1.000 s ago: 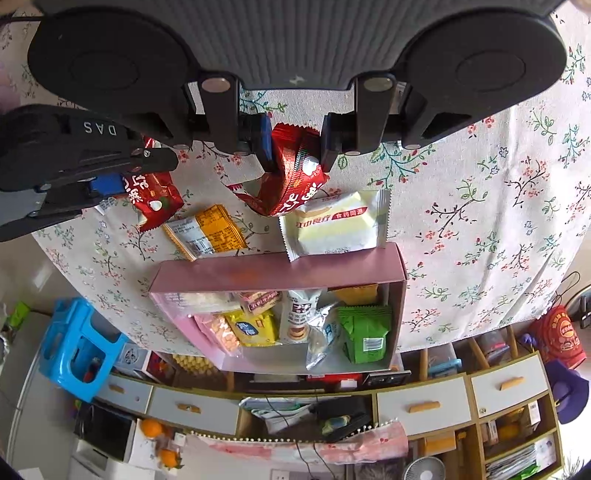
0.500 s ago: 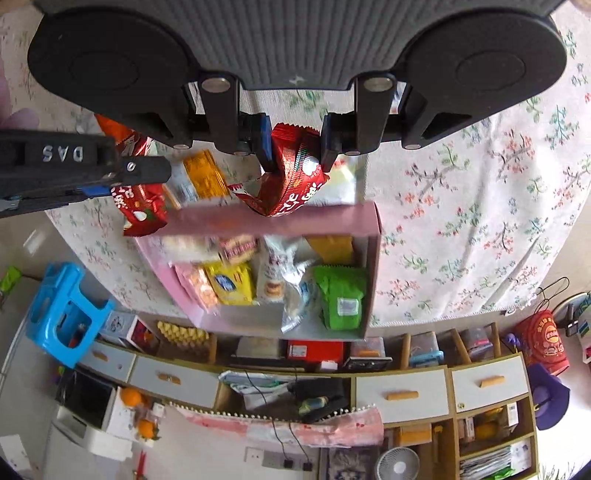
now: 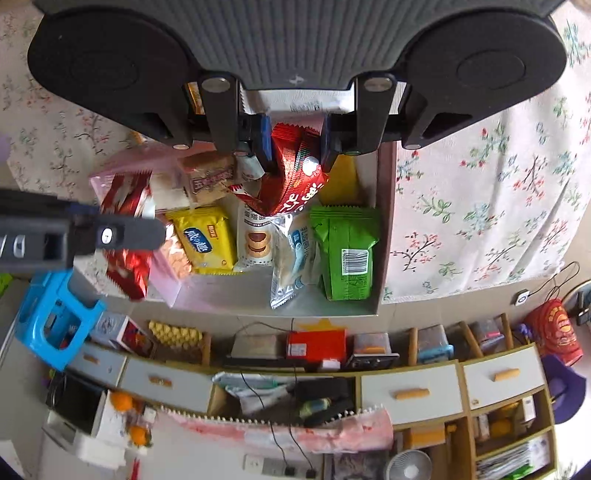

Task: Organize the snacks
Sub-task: 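Lift both red candy packets and carry them toward the pink box, then lower both red packets into the box and open both grippers, then move the left gripper to the truffle chocolate packet while the right gripper reaches the orange biscuit packet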

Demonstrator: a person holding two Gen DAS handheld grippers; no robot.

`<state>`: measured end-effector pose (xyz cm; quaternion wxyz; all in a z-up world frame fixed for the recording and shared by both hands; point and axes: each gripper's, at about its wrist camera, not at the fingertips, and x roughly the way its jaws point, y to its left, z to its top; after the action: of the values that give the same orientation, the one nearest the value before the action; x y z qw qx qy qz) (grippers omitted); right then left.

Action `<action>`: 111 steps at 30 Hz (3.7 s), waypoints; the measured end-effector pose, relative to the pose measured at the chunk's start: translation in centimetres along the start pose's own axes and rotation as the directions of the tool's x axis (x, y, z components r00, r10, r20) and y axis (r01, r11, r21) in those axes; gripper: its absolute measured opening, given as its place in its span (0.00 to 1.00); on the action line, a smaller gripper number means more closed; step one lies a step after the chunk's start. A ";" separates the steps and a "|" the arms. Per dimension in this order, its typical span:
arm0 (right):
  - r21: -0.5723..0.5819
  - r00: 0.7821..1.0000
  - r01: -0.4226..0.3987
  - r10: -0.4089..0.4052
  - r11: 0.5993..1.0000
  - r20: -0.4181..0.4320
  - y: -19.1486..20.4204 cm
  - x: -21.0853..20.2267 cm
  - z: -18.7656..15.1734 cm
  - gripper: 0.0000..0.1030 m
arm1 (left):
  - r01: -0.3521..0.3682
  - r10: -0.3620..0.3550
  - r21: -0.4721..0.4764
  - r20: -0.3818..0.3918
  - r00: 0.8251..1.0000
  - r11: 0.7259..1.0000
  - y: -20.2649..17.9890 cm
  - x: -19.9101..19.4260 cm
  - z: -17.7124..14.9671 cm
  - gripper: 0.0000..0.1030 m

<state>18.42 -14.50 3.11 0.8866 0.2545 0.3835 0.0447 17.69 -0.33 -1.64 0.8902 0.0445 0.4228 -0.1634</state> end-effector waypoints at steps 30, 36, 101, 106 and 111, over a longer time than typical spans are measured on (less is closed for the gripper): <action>0.037 1.000 -0.024 0.025 0.999 -0.018 0.2 3.9 0.7 0.48 | 0.003 -0.001 0.095 -0.023 1.000 0.996 1.1 0.3 0.3 0.54; 0.019 1.000 -0.005 0.006 1.000 -0.017 0.6 2.7 0.6 0.54 | -0.008 0.009 0.094 -0.016 1.000 0.996 0.8 -0.3 0.2 0.65; -0.518 0.966 0.171 -0.246 0.838 -0.080 -7.1 -6.4 -13.7 0.98 | -0.046 0.040 0.047 0.110 0.993 0.998 4.8 -6.4 -15.8 1.00; -0.488 0.968 0.162 -0.234 0.858 -0.089 -7.7 -6.0 -13.3 1.00 | -0.050 0.046 0.040 0.101 0.994 0.998 4.5 -6.0 -15.3 1.00; -0.486 0.971 0.165 -0.229 0.859 -0.075 -7.6 -5.6 -13.0 1.00 | -0.045 0.042 0.035 0.093 0.995 0.998 4.5 -6.1 -15.1 0.95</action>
<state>4.50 -17.22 -4.44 0.8948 -0.0150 0.4418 0.0631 4.39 8.76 -6.89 0.9111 0.0625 0.3773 -0.1536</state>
